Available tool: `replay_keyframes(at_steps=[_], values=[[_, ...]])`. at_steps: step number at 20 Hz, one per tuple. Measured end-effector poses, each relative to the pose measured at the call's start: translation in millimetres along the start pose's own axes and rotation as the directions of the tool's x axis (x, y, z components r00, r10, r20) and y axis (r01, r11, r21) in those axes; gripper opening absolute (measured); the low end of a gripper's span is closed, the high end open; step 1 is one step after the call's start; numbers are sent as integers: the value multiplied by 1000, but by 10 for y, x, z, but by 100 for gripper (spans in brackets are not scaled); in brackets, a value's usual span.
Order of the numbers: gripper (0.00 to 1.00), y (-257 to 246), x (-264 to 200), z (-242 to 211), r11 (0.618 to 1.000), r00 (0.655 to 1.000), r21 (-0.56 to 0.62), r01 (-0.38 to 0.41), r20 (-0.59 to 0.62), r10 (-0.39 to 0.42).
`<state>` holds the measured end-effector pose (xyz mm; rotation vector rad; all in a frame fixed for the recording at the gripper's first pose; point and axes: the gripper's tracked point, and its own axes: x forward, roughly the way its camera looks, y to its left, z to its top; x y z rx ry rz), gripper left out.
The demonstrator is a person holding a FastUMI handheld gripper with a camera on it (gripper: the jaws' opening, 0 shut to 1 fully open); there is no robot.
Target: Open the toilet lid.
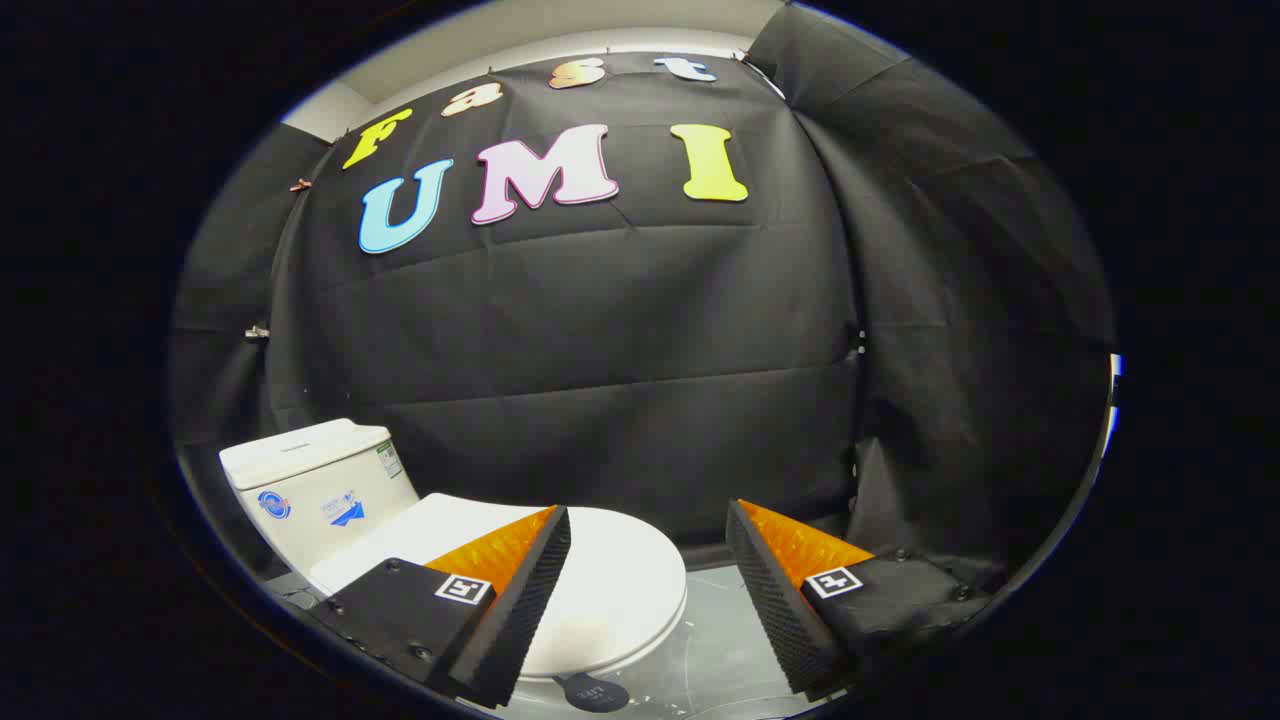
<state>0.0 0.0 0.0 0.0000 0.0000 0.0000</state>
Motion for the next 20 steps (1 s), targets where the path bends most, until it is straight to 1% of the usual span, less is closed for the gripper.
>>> replay_keyframes(at_steps=[20], values=[[98, -79, 19, -19, 1000, 1000, -2, 12, -10, -12]])
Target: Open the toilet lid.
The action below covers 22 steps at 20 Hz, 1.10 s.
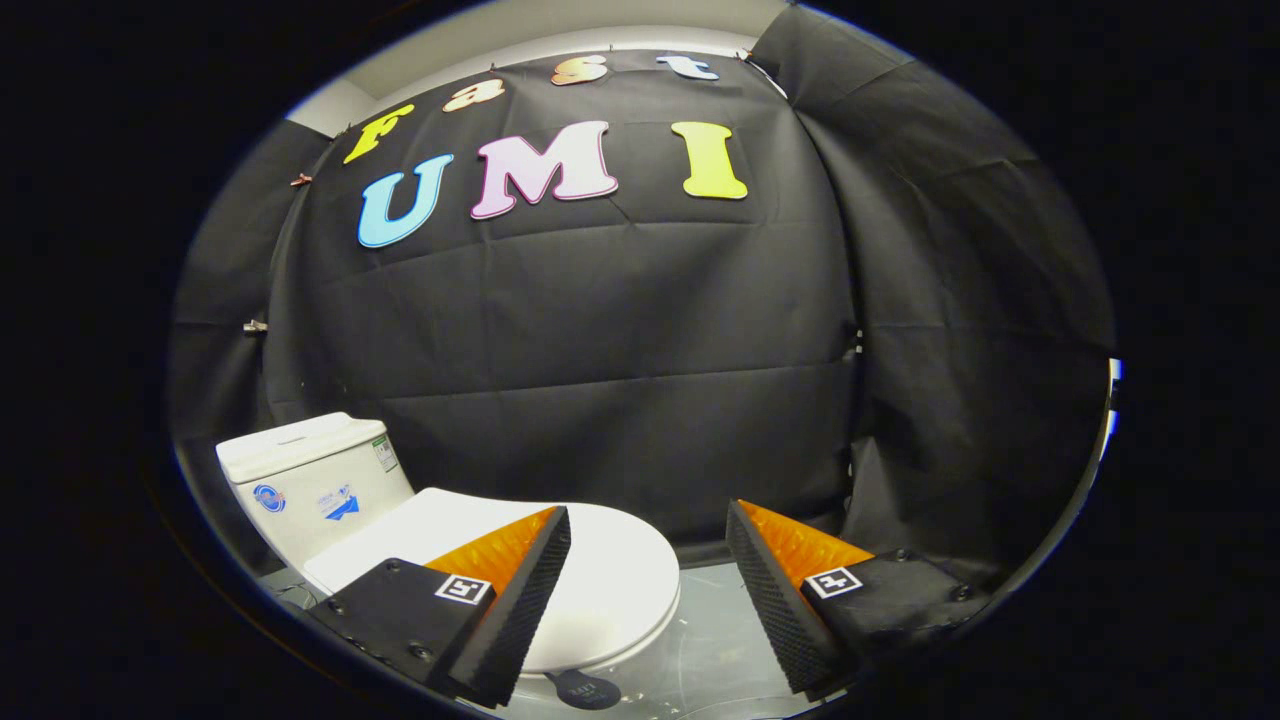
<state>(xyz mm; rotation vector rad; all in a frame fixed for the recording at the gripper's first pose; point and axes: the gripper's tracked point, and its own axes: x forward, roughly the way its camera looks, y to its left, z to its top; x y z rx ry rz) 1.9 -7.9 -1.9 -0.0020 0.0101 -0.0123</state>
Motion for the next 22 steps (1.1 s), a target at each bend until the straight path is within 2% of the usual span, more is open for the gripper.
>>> replay_keyframes(at_steps=[10, 12, 14, 17, 22], values=[[98, -162, 19, -93, 998, 998, 45, 44, -42, -42], [98, -108, 12, -164, 999, 995, 38, 32, -95, -29], [98, -50, -39, -65, 999, 996, 36, 6, -88, -3], [98, -55, -98, -48, 994, 993, 108, -5, -118, 18], [98, -60, -293, -479, 966, 976, 258, -3, -209, 58]])
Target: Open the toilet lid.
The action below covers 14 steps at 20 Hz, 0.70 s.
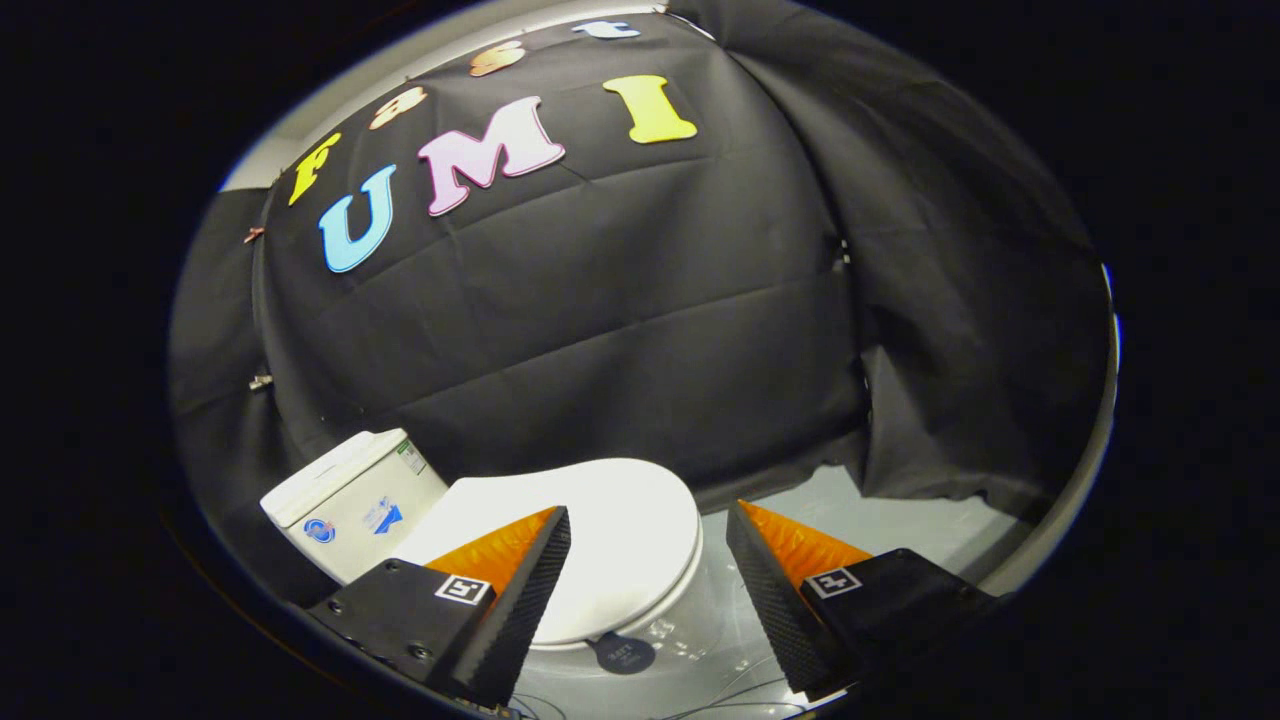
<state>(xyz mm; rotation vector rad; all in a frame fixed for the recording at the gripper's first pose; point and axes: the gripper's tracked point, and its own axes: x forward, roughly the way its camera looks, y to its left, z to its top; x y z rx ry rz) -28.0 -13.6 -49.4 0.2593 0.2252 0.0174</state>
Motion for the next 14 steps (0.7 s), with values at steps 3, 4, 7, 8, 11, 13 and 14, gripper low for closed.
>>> replay_keyframes(at_steps=[3, 4, 7, 8, 11, 13, 14], values=[[98, -51, -27, -398, 995, 996, 98, -2, -86, 11], [98, -91, -22, -535, 993, 994, 118, 11, -111, 2], [99, -93, -48, -788, 976, 986, 218, 12, -166, 25], [97, -100, -40, -859, 967, 983, 253, 15, -183, 32], [94, -98, -79, -1109, 929, 974, 371, 12, -215, 73], [94, -99, -56, -1200, 886, 968, 463, 17, -231, 102], [93, -140, -26, -1236, 860, 965, 508, 44, -245, 95]])
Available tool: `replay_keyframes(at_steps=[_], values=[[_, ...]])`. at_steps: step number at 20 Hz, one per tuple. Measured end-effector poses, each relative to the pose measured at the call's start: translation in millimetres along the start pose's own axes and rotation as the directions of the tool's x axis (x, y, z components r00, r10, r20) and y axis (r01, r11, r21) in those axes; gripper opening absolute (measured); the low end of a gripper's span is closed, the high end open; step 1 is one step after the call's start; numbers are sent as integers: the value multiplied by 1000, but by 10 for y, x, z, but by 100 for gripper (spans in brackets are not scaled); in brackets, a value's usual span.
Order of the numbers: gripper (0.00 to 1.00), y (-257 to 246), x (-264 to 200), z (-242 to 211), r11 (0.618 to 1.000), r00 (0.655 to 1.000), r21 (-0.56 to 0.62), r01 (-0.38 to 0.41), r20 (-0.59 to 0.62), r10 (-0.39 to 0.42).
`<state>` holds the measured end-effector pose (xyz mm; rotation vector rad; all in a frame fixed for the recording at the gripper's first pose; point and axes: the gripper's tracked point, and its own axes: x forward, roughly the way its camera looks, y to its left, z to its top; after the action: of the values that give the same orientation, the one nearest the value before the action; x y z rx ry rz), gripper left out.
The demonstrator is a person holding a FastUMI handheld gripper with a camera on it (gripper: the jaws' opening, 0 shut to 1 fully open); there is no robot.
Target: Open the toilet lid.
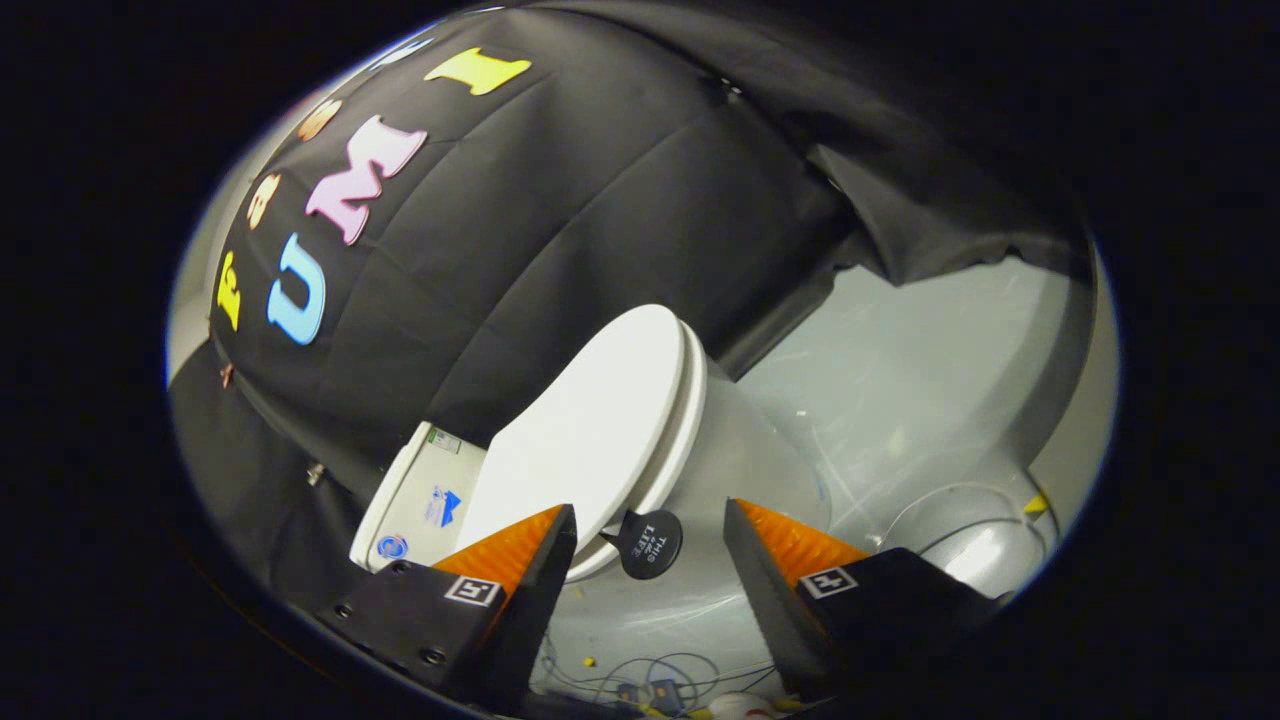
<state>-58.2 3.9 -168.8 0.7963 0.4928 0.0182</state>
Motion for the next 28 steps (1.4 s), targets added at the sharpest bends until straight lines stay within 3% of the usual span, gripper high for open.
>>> replay_keyframes(at_steps=[1, 5, 9, 17, 18, 20, 28], values=[[73, -26, 41, -43, 998, 1000, 56, -17, -6, 17], [70, 50, 62, -257, 977, 994, 196, -86, -53, 98], [44, 108, 103, -191, 933, 985, 326, -154, -18, 169], [44, 149, 146, -187, 893, 974, 402, -204, -10, 227], [44, 82, 246, -291, 908, 984, 387, -158, -19, 179], [11, 36, 222, -150, 882, 983, 439, -170, 10, 184], [8, 62, 194, -123, 865, 977, 460, -199, 20, 214]])
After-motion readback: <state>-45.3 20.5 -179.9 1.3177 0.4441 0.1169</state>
